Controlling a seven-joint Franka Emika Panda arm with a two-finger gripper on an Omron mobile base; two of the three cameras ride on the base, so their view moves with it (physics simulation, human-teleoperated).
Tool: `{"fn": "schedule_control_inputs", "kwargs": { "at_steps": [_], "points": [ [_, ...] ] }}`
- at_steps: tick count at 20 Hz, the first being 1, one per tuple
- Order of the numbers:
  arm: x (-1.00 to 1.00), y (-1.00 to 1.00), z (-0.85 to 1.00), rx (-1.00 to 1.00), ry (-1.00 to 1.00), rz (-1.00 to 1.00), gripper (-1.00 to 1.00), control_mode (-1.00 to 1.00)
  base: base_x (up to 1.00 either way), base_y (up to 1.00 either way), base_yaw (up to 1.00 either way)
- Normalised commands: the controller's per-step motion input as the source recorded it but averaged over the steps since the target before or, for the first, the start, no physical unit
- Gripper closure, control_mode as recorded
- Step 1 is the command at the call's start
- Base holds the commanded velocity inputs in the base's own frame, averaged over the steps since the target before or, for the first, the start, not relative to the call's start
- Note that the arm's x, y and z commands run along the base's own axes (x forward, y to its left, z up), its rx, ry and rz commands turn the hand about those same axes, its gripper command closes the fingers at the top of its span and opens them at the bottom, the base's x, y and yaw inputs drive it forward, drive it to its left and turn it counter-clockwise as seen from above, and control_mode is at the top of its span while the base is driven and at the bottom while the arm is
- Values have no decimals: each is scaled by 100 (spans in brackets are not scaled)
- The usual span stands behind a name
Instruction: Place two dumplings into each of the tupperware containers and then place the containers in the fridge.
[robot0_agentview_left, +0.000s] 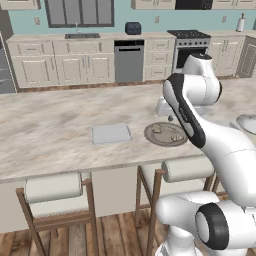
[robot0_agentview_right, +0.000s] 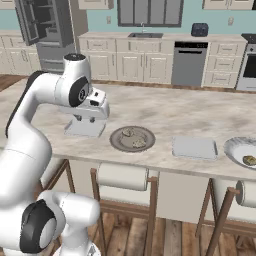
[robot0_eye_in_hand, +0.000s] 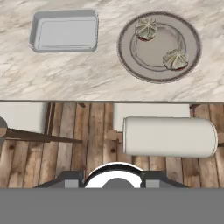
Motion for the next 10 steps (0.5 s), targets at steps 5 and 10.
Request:
{"fn": "schedule_control_inputs", "kwargs": {
  "at_steps": [5,10],
  "points": [
    [0,-50,-27,4,1,0,-100,-100,0,0,0],
    [8,-97,-58,3,2,0,-100,-100,0,0,0]
  ]
}}
